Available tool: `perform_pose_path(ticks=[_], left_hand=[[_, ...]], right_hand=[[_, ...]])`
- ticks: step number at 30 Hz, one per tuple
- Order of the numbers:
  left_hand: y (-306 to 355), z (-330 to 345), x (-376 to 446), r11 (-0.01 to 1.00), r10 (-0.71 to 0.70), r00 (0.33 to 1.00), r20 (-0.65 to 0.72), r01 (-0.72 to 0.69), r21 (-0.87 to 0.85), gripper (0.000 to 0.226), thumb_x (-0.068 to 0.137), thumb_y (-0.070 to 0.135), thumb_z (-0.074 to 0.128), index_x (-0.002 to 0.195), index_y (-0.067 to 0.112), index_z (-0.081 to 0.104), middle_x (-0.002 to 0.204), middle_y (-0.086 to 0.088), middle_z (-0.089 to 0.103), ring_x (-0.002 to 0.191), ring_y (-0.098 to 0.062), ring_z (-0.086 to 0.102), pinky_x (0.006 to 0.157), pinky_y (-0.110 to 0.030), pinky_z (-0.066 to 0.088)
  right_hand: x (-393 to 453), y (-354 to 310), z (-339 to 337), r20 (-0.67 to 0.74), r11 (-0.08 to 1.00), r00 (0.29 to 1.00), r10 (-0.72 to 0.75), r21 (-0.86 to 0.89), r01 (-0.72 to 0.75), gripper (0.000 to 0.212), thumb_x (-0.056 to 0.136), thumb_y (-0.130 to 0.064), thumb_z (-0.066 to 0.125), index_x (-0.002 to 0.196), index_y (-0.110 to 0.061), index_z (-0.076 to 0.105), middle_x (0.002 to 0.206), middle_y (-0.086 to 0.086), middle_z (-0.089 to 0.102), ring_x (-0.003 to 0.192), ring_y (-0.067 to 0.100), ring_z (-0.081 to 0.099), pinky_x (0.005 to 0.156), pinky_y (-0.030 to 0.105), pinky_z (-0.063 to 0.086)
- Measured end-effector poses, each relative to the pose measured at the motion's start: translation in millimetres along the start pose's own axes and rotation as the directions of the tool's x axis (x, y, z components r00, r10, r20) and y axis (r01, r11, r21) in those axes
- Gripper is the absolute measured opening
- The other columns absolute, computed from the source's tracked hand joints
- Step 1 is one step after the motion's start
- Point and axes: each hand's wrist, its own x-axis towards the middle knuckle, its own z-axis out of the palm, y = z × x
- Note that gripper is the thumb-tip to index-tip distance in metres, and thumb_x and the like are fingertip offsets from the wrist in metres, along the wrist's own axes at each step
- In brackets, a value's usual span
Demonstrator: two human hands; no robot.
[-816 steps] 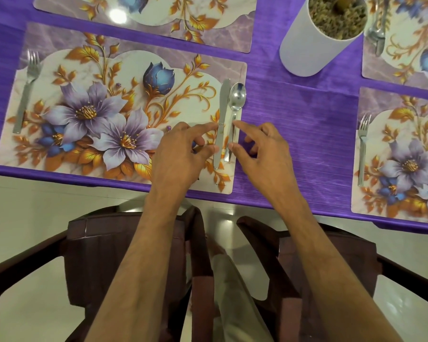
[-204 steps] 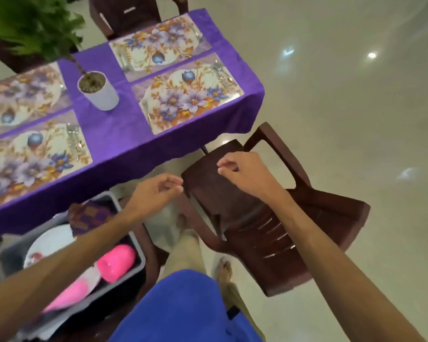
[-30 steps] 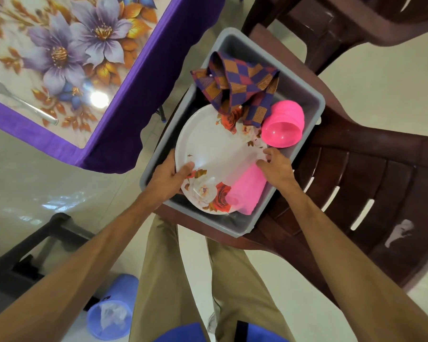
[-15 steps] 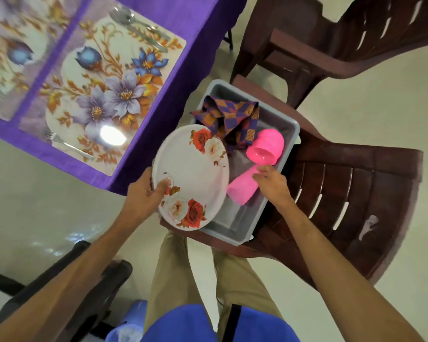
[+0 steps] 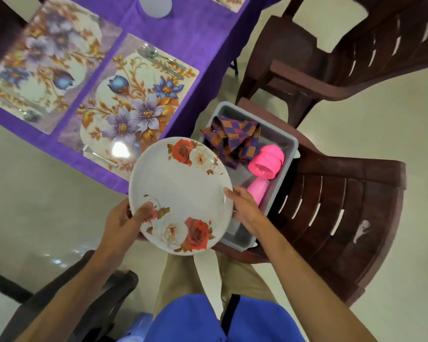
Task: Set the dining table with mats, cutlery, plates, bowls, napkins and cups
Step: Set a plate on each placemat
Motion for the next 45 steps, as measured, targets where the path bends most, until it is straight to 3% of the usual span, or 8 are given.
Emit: perform_pose_path(ticks=[6, 12, 17, 22, 28, 33, 36, 45], left_hand=[[3.8, 24.4, -52.2, 0.996, 0.037, 0.998, -0.05, -0.041, -0.082, 0.014, 0.103, 0.019, 0.063, 0.111, 0.012, 0.072, 0.095, -0.007, 0.08, 0.082, -0.026, 0.079, 0.063, -0.042, 0.066], [29.8, 51.7, -83.0, 0.959, 0.067, 0.981, 0.183, -0.012, -0.284, 0.038, 0.106, 0.04, 0.046, 0.138, 0.024, 0.059, 0.123, 0.002, 0.076, 0.112, -0.021, 0.074, 0.086, -0.041, 0.063], [58.7, 63.2, -84.1, 0.923, 0.121, 0.976, 0.182, -0.044, -0.382, 0.051, 0.103, 0.051, 0.043, 0.143, 0.023, 0.056, 0.128, -0.001, 0.074, 0.115, -0.024, 0.073, 0.095, -0.05, 0.06], [82.5, 65.3, -98.4, 0.878, 0.322, 0.93, 0.177, -0.224, -0.422, 0.047, 0.097, 0.037, 0.054, 0.137, 0.014, 0.061, 0.117, 0.001, 0.078, 0.108, -0.023, 0.076, 0.076, -0.033, 0.065], [92.9, 58.1, -101.6, 0.83, 0.468, 0.868, 0.166, -0.368, -0.419, 0.045, 0.103, 0.026, 0.052, 0.144, 0.008, 0.057, 0.128, -0.001, 0.074, 0.12, -0.023, 0.071, 0.088, -0.032, 0.062], [97.4, 39.2, -91.2, 0.861, 0.368, 0.927, 0.073, -0.311, -0.402, 0.033, 0.105, 0.031, 0.05, 0.129, 0.018, 0.067, 0.115, 0.001, 0.079, 0.105, -0.022, 0.077, 0.075, -0.031, 0.064], [92.1, 25.9, -82.5, 0.871, 0.329, 0.944, -0.008, -0.306, -0.385, 0.038, 0.107, 0.034, 0.047, 0.132, 0.012, 0.067, 0.114, -0.001, 0.079, 0.104, -0.023, 0.077, 0.073, -0.031, 0.064], [73.2, -54.4, -51.4, 0.855, 0.258, 0.955, -0.149, -0.297, -0.425, 0.035, 0.109, 0.032, 0.051, 0.113, 0.001, 0.069, 0.097, -0.019, 0.077, 0.092, -0.038, 0.076, 0.068, -0.042, 0.064]], right_hand=[[-3.1, 2.0, -12.2, -0.093, 0.99, 0.994, -0.052, 0.13, 0.063, 0.029, 0.1, -0.031, 0.067, 0.123, -0.013, 0.068, 0.113, 0.01, 0.078, 0.106, 0.033, 0.074, 0.099, 0.052, 0.057], [-12.7, -35.8, -47.6, -0.003, 0.981, 0.991, -0.131, 0.146, 0.13, 0.039, 0.095, -0.028, 0.072, 0.131, -0.011, 0.07, 0.129, 0.02, 0.07, 0.12, 0.044, 0.065, 0.108, 0.059, 0.048], [-27.2, -73.0, -59.1, -0.026, 0.984, 0.992, -0.127, 0.126, 0.129, 0.037, 0.095, -0.029, 0.073, 0.127, -0.012, 0.073, 0.127, 0.017, 0.072, 0.118, 0.04, 0.068, 0.109, 0.058, 0.048], [-48.0, -90.1, -56.0, 0.081, 0.968, 0.986, -0.146, 0.22, 0.125, 0.044, 0.1, -0.03, 0.066, 0.14, -0.01, 0.063, 0.135, 0.017, 0.067, 0.119, 0.037, 0.068, 0.096, 0.049, 0.058], [-66.6, -105.0, -42.4, 0.097, 0.943, 0.973, -0.211, 0.283, 0.176, 0.032, 0.107, -0.028, 0.053, 0.13, -0.012, 0.068, 0.12, 0.011, 0.075, 0.102, 0.028, 0.075, 0.082, 0.042, 0.062], [-75.1, -119.7, -35.2, 0.06, 0.946, 0.961, -0.271, 0.201, 0.254, 0.041, 0.102, -0.03, 0.061, 0.139, -0.013, 0.063, 0.127, 0.012, 0.071, 0.112, 0.031, 0.069, 0.1, 0.05, 0.057], [-80.9, -133.3, -23.3, 0.031, 0.943, 0.952, -0.305, 0.148, 0.297, 0.028, 0.103, -0.026, 0.059, 0.128, -0.016, 0.068, 0.116, 0.008, 0.076, 0.103, 0.029, 0.073, 0.094, 0.047, 0.06], [-87.9, -153.9, 61.5, -0.068, 0.932, 0.929, -0.363, -0.023, 0.362, 0.044, 0.1, -0.046, 0.063, 0.134, -0.018, 0.058, 0.125, 0.006, 0.072, 0.115, 0.032, 0.068, 0.097, 0.049, 0.055]])
